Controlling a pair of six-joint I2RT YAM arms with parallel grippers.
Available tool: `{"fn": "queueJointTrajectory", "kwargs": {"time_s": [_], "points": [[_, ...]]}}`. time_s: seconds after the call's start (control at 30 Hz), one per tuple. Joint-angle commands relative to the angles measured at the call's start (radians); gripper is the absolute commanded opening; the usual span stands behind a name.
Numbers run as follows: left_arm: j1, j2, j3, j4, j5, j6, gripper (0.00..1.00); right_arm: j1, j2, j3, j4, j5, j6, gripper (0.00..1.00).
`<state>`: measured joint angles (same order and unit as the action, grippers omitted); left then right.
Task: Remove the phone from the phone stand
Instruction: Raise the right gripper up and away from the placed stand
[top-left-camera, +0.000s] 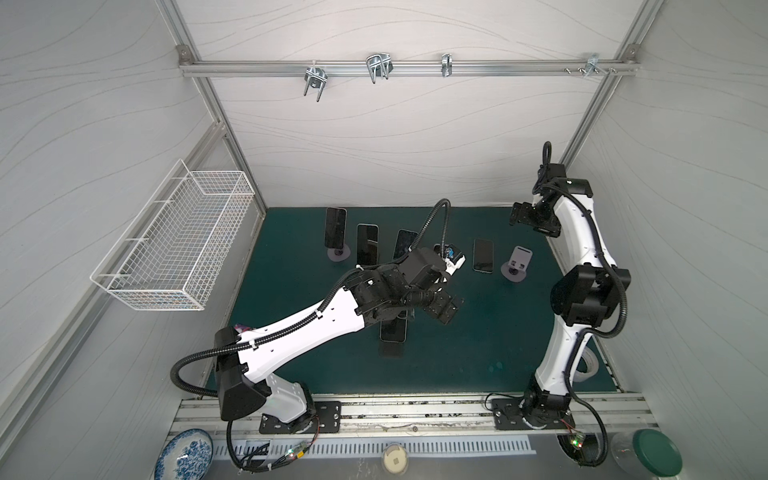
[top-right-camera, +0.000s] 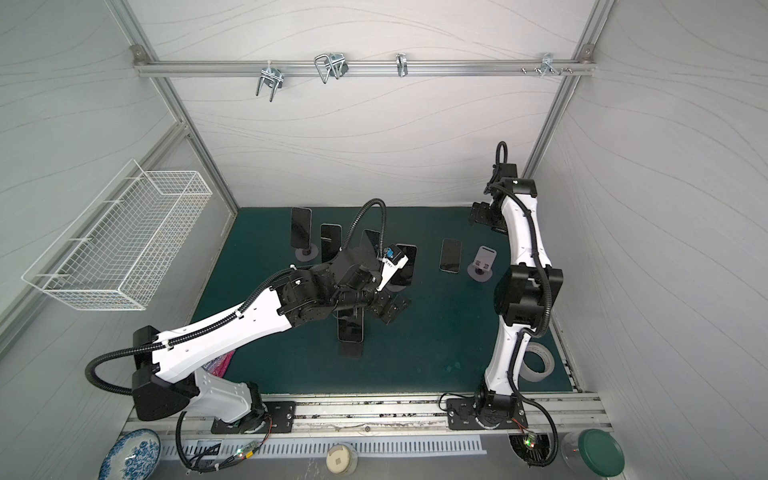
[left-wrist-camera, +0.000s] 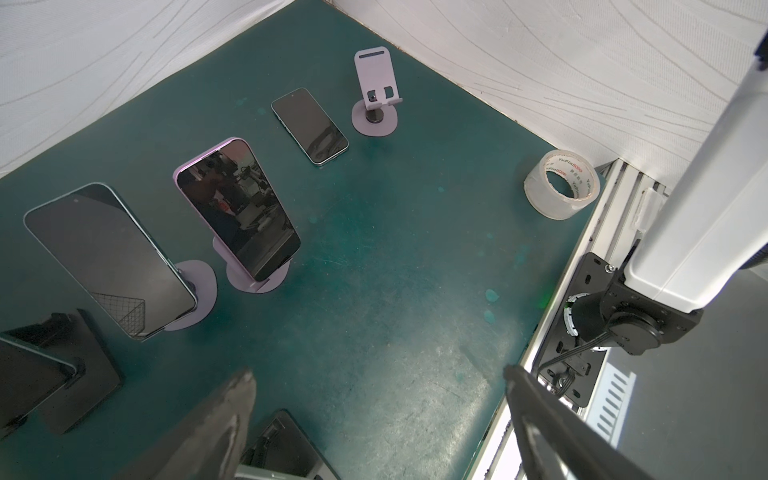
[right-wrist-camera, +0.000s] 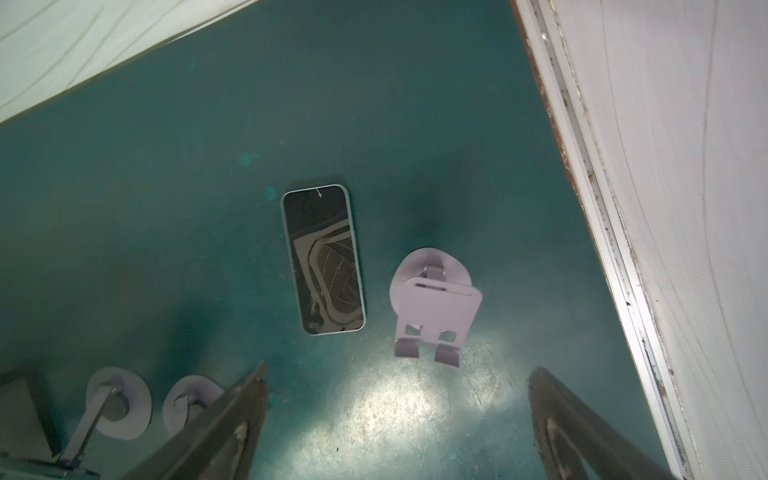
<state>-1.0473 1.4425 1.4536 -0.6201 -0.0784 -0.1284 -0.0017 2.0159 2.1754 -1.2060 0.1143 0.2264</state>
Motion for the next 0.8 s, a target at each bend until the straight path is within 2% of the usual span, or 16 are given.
{"fn": "queueJointTrajectory", "kwargs": {"time_s": [0.0,0.17,0.33,0.57,0.77], "points": [[0.006,-0.018,0.045,0.007,-0.017,-0.026,0.94,0.046,-0.081,-0.012,-0.032,0.022,-0.032,0.99],[0.006,-0.01,0.072,-0.008,-0.032,-0.063,0.91,0.121,-0.175,-0.117,0.002,0.01,-0.027,0.99],[0.006,0.004,0.103,-0.053,-0.102,-0.122,0.9,0.188,-0.29,-0.262,0.057,-0.036,-0.008,0.99],[0.005,-0.017,0.082,-0.1,-0.134,-0.198,0.9,0.204,-0.453,-0.453,0.124,-0.192,0.129,0.98],[0.006,-0.049,0.05,-0.102,-0.14,-0.252,0.9,0.245,-0.597,-0.605,0.17,-0.229,0.188,0.94]]}}
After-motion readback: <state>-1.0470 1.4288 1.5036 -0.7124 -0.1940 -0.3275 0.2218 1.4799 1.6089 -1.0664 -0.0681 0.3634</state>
